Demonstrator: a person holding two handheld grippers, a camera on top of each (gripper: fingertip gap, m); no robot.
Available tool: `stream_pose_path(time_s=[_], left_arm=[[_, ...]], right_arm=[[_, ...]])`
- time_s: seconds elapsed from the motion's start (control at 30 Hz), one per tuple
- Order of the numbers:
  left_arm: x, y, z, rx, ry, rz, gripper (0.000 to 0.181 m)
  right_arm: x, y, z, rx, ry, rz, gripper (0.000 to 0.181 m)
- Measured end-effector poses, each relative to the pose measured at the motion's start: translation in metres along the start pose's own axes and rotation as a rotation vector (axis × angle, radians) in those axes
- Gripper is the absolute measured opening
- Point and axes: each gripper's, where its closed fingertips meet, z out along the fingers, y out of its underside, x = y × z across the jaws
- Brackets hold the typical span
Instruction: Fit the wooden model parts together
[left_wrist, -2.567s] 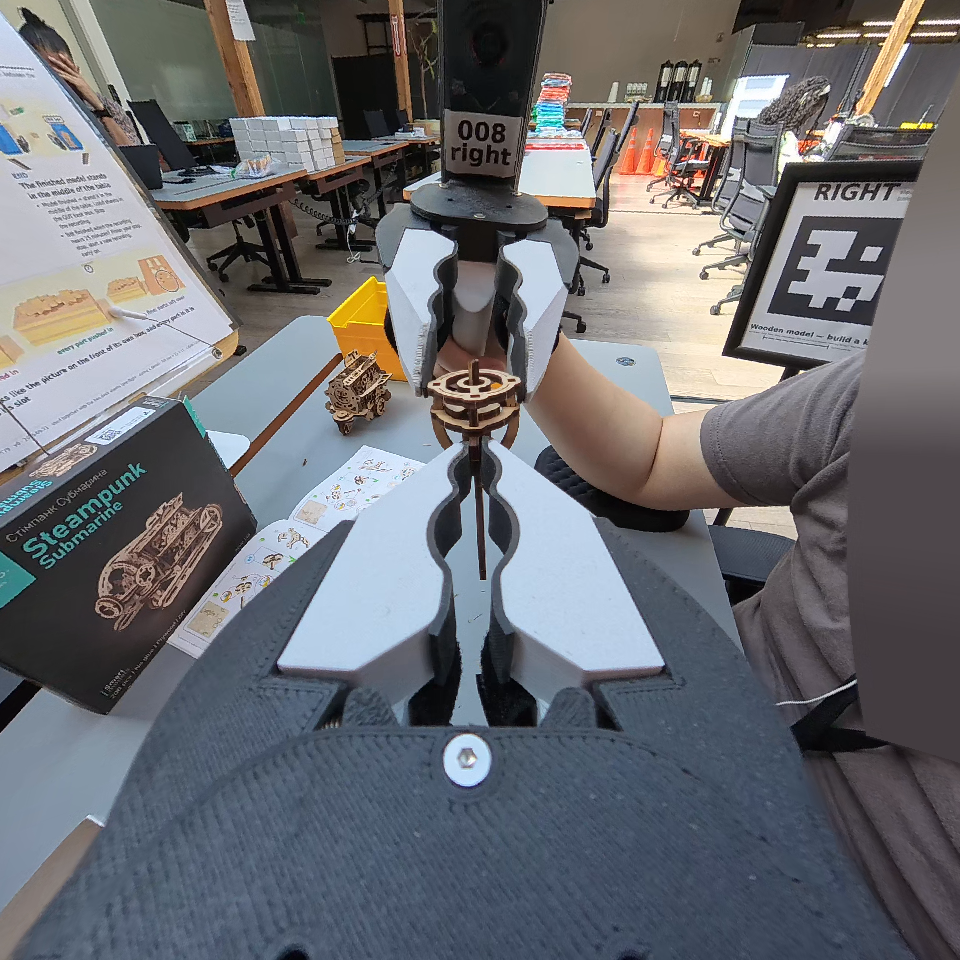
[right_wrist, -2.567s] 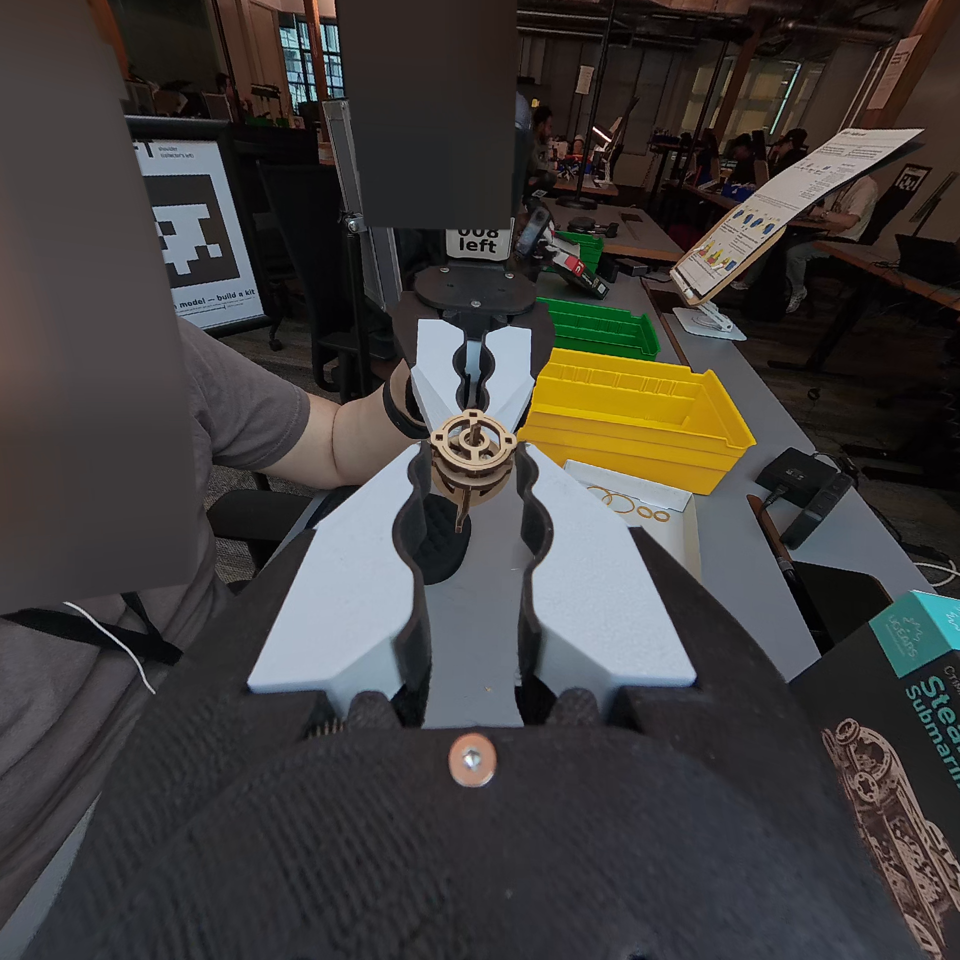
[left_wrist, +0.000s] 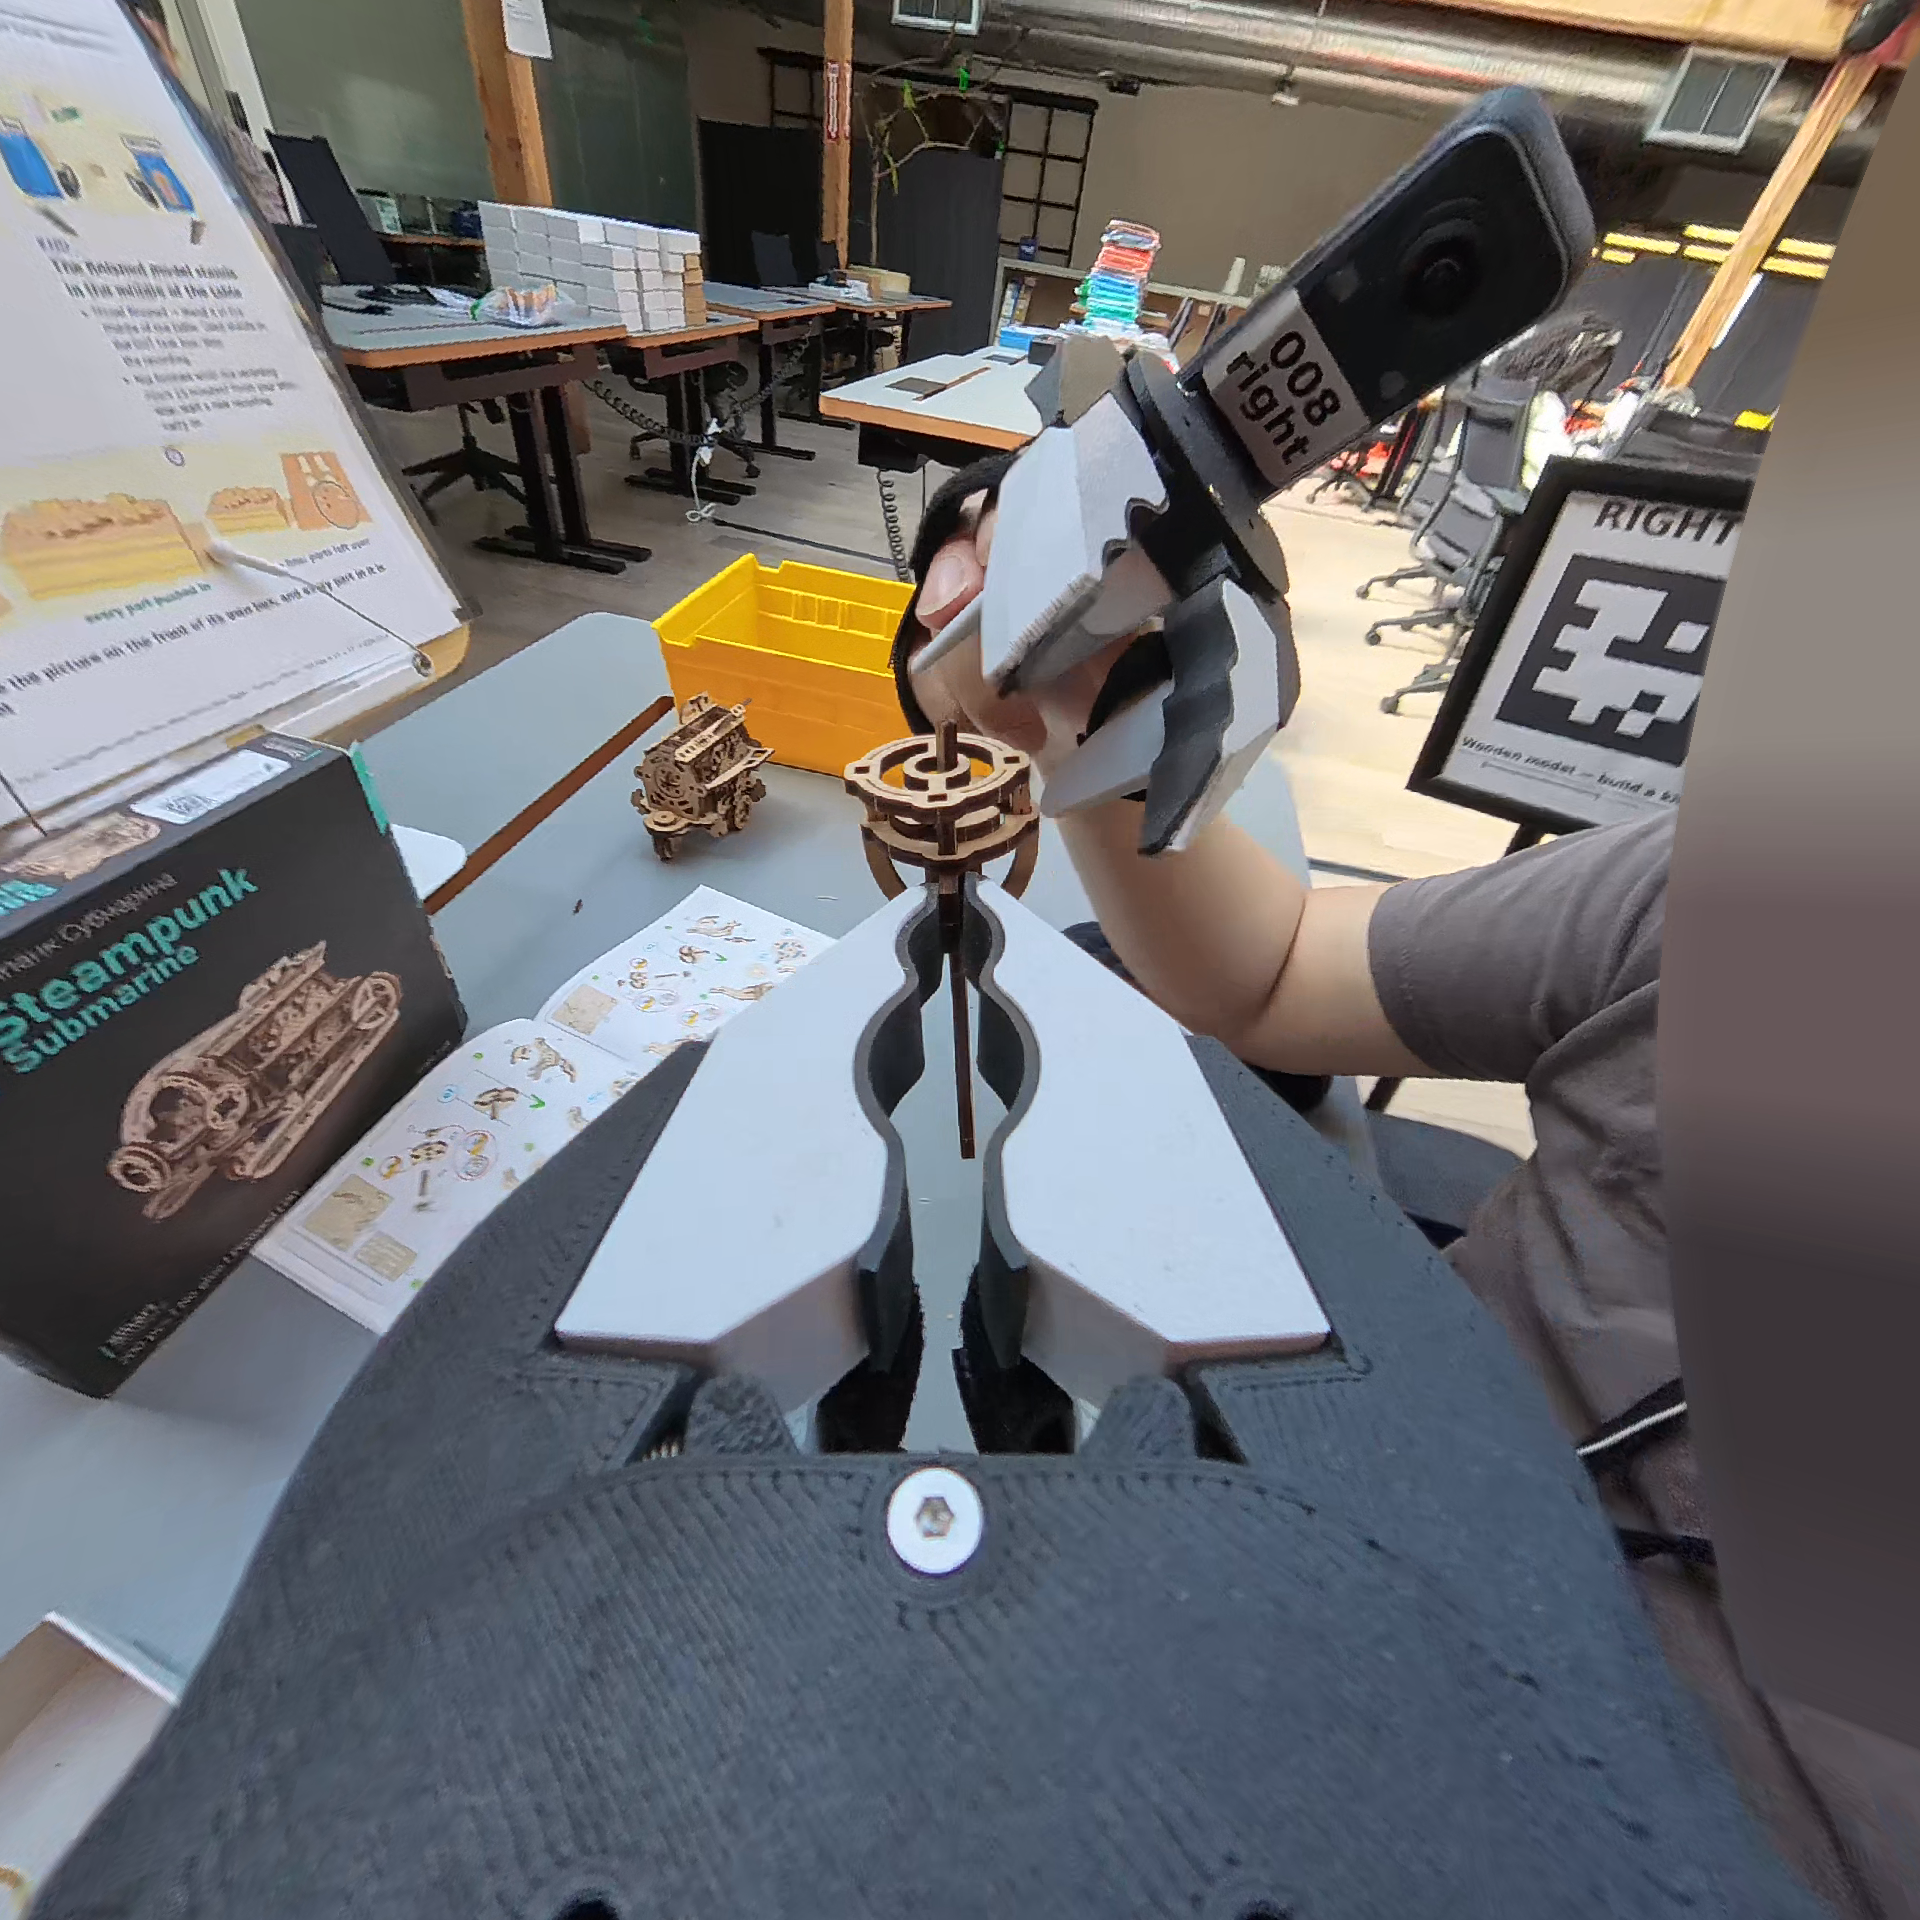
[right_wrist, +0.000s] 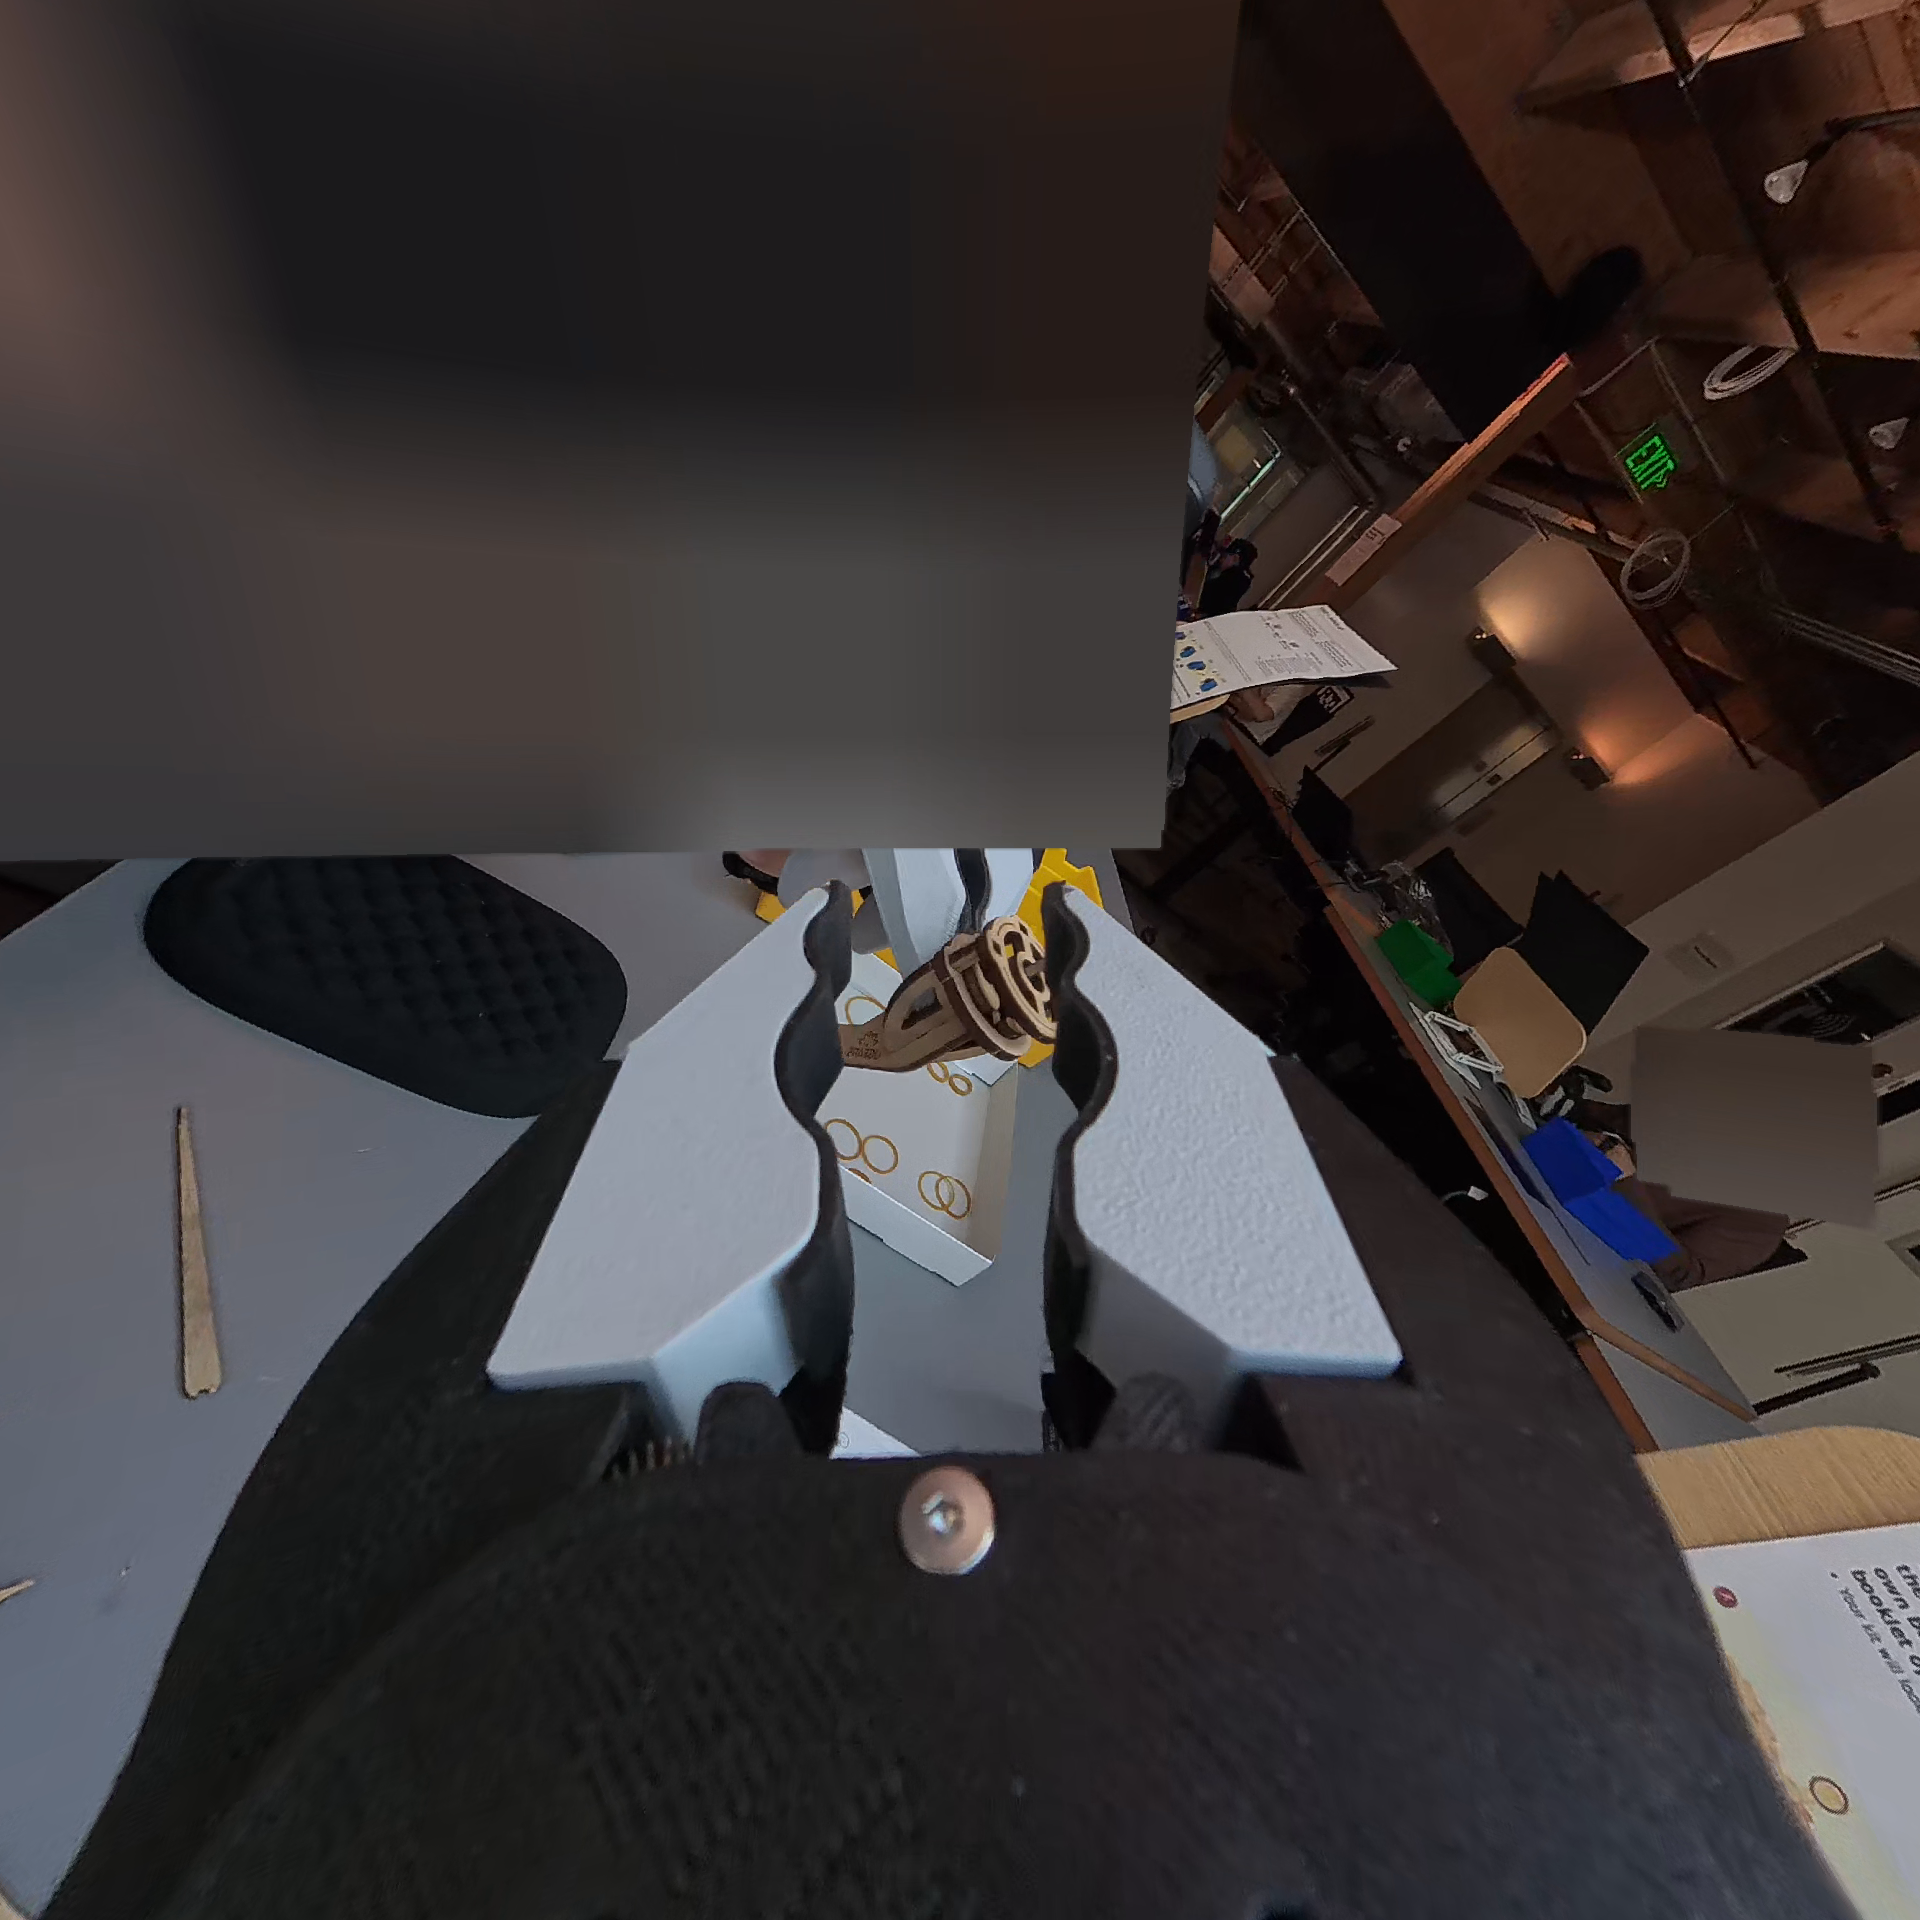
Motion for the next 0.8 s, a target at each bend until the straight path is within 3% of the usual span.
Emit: stream_pose_path(time_s=[0.17,0.33,0.8], left_arm=[[0.0,0.004,0.005,-0.041,-0.108,0.31,0.0],[0.002,0.004,0.009,-0.033,-0.163,0.49,0.0],[0.007,0.002,0.009,-0.011,-0.161,0.531,0.0]], right_arm=[[0.01,-0.001,-0.01,0.032,0.04,-0.014,0.039],[0.004,0.007,-0.012,0.093,-0.125,0.223,0.05],[0.001,0.006,-0.01,0.134,-0.179,0.295,0.037]])
